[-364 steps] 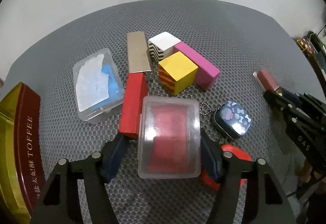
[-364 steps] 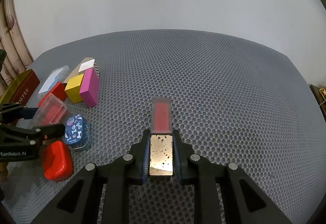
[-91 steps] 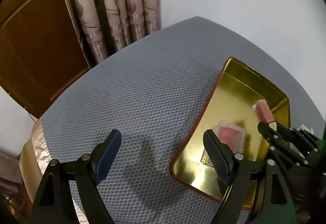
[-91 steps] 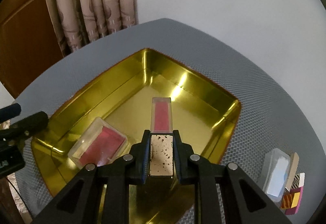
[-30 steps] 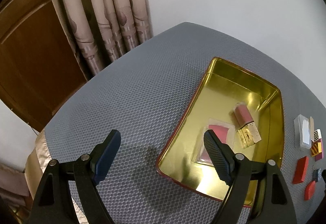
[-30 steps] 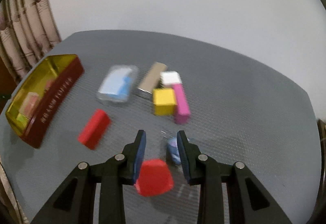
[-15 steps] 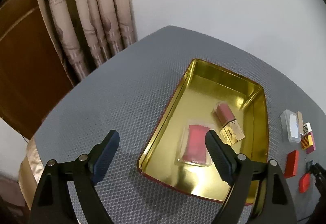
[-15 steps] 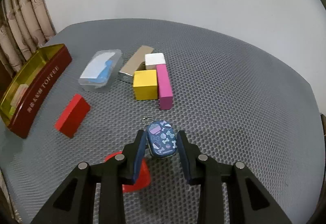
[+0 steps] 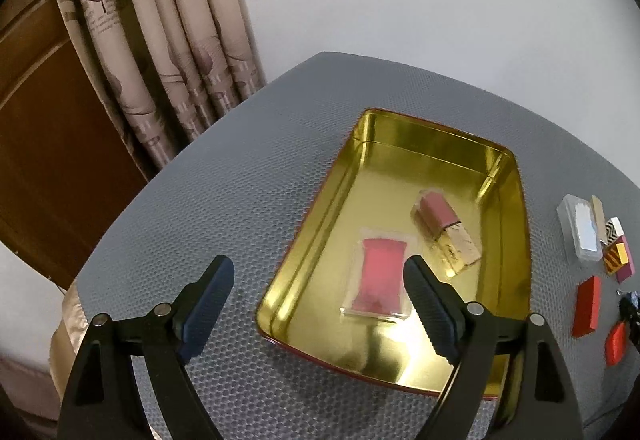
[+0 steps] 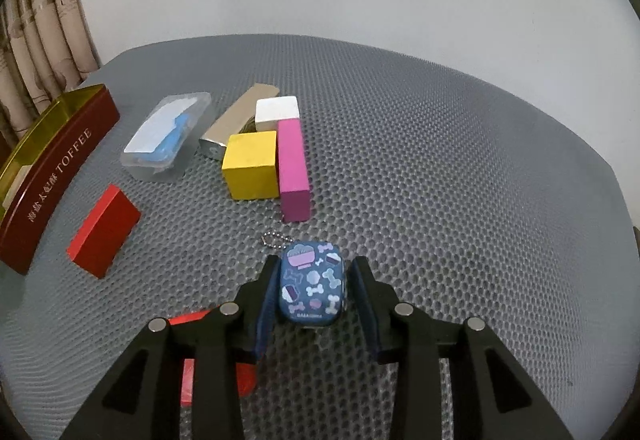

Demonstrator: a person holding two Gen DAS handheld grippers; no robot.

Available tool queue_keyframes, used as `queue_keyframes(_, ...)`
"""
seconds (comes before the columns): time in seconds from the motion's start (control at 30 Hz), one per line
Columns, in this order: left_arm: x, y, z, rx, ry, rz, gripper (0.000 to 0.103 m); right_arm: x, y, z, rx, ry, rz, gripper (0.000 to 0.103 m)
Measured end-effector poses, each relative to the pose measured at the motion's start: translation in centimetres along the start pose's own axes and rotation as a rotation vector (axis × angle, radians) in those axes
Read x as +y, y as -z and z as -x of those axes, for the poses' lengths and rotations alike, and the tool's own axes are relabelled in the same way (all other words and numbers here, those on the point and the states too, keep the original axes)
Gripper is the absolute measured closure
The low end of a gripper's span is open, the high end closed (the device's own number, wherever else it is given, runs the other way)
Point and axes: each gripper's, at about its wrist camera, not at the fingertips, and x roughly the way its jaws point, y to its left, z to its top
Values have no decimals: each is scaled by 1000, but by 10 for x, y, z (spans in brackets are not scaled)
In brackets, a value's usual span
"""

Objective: Organize rigid objects
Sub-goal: 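Grasp the red rectangular block with the left gripper while the right holds the blue case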

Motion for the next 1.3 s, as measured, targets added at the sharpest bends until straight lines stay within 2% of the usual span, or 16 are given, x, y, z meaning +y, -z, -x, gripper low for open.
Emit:
queue_keyframes(0.1, -10, 2, 4, -5, 5, -17, 19, 2, 2, -1, -24, -1, 9, 68)
queue_keyframes(0.13, -14, 3, 6, -6, 11, -24, 19, 2, 4, -1, -33, 2, 11, 72)
queue_keyframes(0.27, -34, 7, 14, -1, 53, -58, 19, 1, 8, 0, -53, 13, 2, 72)
queue_keyframes(0.57, -99, 27, 30, 19, 200, -178, 19, -15, 1, -9, -60, 70, -46, 72)
queue_keyframes(0.73, -146, 40, 30, 71, 303, -253, 19, -19, 5, -10, -60, 114, -61, 72)
queue_keyframes(0.93, -188, 47, 23, 112, 356, -347, 19, -17, 2, -16, -60, 110, -74, 72)
queue_keyframes(1.1, -211, 48, 13, 143, 404, -363, 19, -15, -2, -22, -60, 102, -78, 72)
queue_keyframes(1.3, -226, 44, -8, 195, 424, -353, 22, -27, 0, -19, -60, 99, -77, 71)
